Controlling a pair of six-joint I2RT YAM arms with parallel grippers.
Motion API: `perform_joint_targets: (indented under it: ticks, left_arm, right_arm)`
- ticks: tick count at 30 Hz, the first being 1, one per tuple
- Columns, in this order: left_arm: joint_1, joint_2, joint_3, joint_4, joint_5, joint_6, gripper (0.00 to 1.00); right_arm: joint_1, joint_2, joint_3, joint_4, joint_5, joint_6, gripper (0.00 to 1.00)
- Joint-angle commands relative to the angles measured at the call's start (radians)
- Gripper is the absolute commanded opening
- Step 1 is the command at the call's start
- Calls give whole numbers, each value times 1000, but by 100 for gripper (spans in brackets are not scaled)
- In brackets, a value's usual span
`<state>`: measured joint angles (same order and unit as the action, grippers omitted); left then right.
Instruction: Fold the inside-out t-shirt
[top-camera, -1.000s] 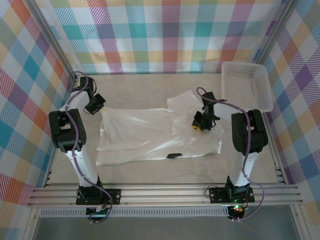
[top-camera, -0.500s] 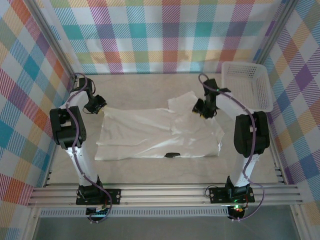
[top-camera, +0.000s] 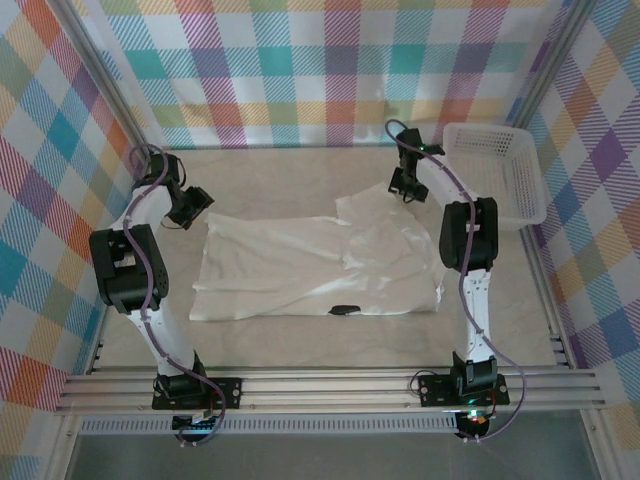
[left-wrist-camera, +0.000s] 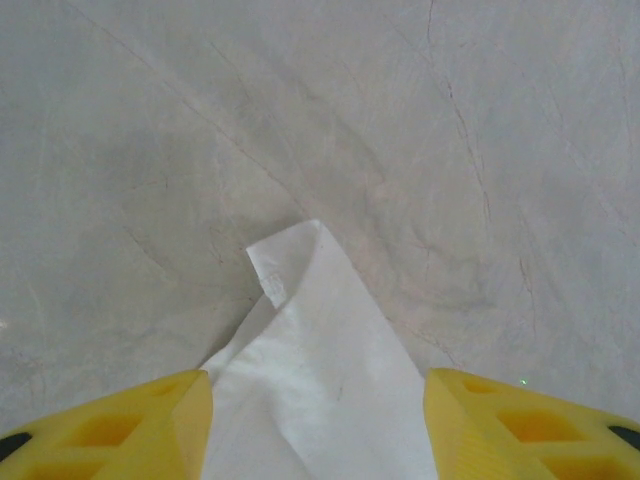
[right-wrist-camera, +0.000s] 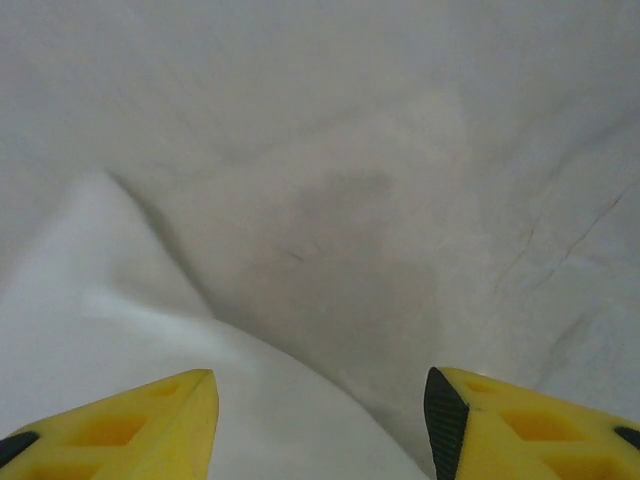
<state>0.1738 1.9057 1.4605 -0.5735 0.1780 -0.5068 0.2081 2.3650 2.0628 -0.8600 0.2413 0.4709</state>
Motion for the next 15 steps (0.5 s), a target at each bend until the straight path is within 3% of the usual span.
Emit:
perform_joint_targets:
  ticks: [1,5,6,11,12,15]
  left_arm:
    - [6,-25,-13,-11,28,10,59]
    - [-3,-26,-10,-11,16,14,59]
    - [-3,-20,-9,-16,8,15,59]
    - [-6,56,37,-86,-23,-3,59]
    - [-7,78,60,-110,-42,-7,60]
    - [-10,127,98,-132,-117,-20,61]
  right_arm:
    - [1,12,22,-116,-38,-19,60]
    - [2,20,-36,-89,-112,-28,56]
    - [1,25,-39,-83,-114,-29,51]
    - [2,23,-12,-85,-111,-42,5]
    - [2,15,-4,-90,-113,-45,0]
    - [2,-27,7,-77,-140,-59,0]
